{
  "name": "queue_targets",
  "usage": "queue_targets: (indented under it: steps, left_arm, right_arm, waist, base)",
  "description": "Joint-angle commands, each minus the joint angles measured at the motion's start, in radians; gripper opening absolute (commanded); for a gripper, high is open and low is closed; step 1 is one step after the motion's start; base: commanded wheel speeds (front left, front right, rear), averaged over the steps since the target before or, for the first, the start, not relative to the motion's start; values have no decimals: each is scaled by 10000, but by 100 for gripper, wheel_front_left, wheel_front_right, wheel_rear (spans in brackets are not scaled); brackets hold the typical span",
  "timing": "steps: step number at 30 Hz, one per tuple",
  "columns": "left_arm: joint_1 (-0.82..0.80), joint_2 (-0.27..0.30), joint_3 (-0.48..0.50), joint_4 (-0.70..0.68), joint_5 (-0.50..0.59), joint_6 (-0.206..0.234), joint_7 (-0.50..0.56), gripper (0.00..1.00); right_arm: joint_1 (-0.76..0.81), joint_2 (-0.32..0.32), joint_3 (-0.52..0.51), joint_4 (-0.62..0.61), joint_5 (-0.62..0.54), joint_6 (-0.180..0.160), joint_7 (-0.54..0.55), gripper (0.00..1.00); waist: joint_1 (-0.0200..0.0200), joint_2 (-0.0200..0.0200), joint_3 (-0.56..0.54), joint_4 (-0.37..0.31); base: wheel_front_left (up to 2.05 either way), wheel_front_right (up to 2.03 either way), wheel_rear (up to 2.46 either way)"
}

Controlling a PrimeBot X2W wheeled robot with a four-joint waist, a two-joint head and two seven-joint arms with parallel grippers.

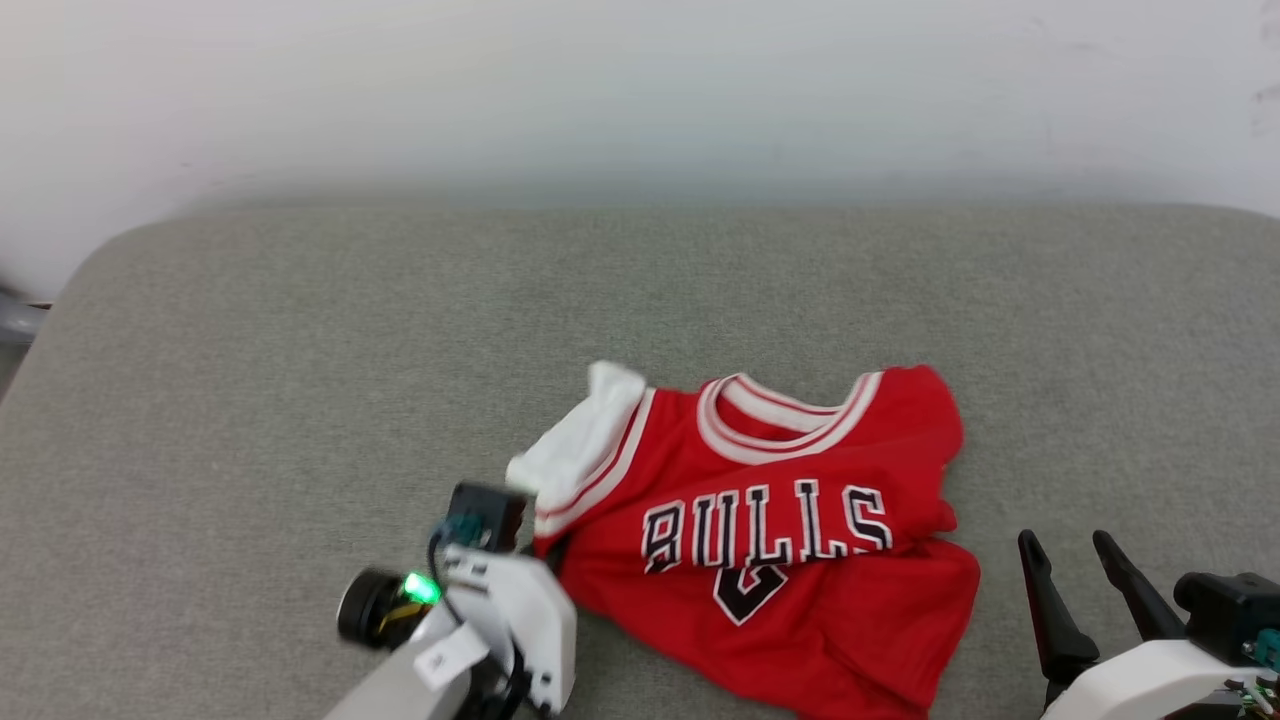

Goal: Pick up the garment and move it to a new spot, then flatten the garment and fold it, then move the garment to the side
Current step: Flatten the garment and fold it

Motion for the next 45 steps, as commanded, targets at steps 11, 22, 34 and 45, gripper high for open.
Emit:
queue_targets:
  steps: [11,22,34,45]
  left_arm:
    - [3468,645,491,-2013,-1053,1378,-2,0]
    - [3699,828,826,-3286,-374,1804,-1872,100]
    - [3358,949,2136,-4390,989,1755,-2809,100]
    - [3401,706,2643,-4888,1597,1468,-2814,100]
  right_arm:
    - [384,14,0,-100,52,-3,283,100]
    - [452,15,7,-328,-22,-3,392,100]
    - [-188,15,-328,404,422,-3,948,100]
    - [-2878,-738,182,3049,1251,-3,3462,100]
  waist:
    - [0,0,-503,390]
    - [0,0,-858,308]
    - [0,0,-949,203]
    - [0,0,-446,680]
  base:
    - [0,0,0]
    - [0,0,0]
    - [0,0,0]
    - [0,0,0]
